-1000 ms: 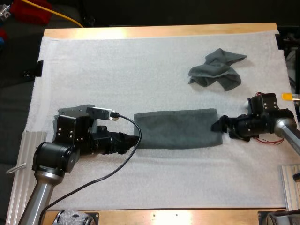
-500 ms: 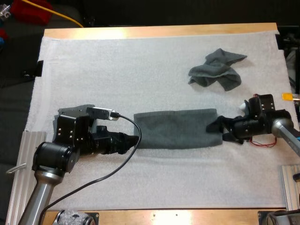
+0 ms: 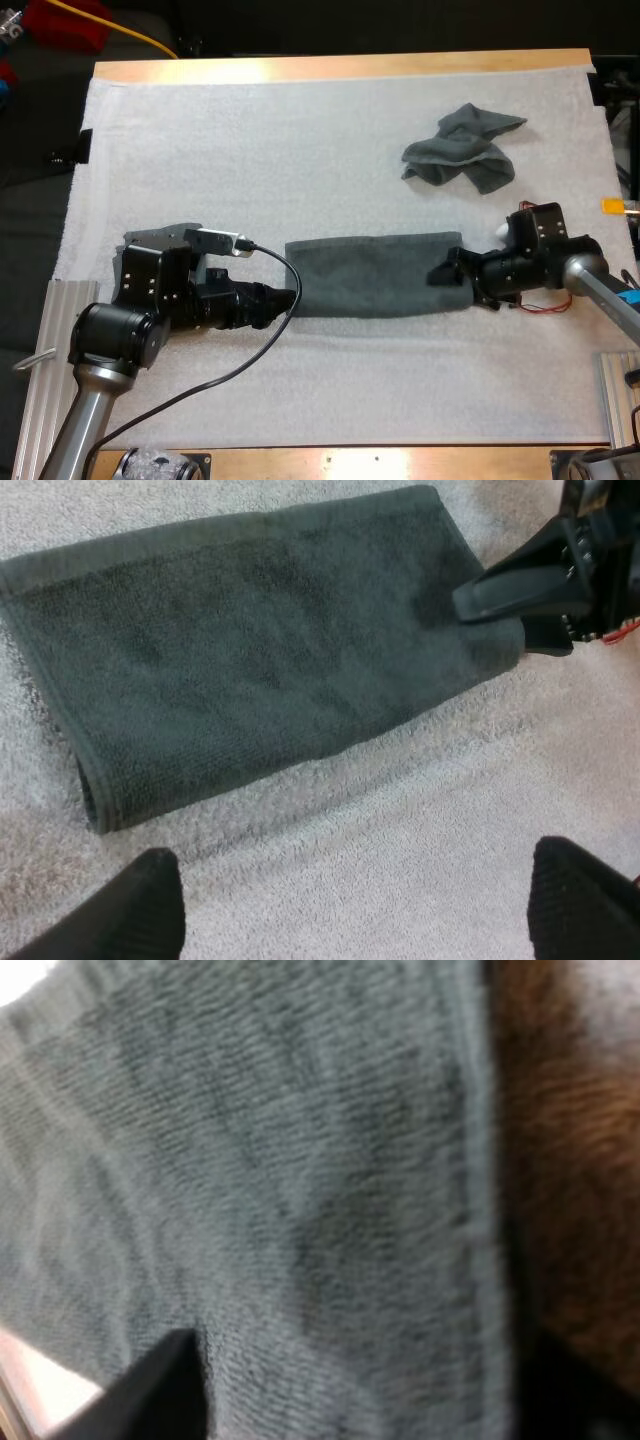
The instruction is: Pick towel from pile, fold and stack
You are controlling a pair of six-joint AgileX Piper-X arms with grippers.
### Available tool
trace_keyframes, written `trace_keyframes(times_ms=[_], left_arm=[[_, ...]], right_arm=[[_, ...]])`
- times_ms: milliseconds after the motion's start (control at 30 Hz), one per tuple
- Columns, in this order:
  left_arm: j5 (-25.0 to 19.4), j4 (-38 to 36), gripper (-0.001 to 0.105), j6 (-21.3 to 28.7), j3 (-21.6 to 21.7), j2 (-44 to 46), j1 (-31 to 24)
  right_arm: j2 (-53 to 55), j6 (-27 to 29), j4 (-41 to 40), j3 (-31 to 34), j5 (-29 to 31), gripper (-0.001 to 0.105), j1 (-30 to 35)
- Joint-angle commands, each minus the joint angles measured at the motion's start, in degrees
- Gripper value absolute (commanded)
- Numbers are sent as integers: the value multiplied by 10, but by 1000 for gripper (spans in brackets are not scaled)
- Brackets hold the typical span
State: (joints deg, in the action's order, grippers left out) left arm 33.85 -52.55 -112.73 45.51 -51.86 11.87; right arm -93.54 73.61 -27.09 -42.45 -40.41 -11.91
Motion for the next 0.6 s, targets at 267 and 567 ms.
trace_keyframes(times_ms=[267, 567], left_arm=[[-7, -2, 69, -5, 2, 2, -1], [14, -3, 69, -5, 2, 2, -1]], right_arm=[[12, -3, -4, 4, 43, 1, -4], [95, 29, -90, 4, 176, 1, -4]])
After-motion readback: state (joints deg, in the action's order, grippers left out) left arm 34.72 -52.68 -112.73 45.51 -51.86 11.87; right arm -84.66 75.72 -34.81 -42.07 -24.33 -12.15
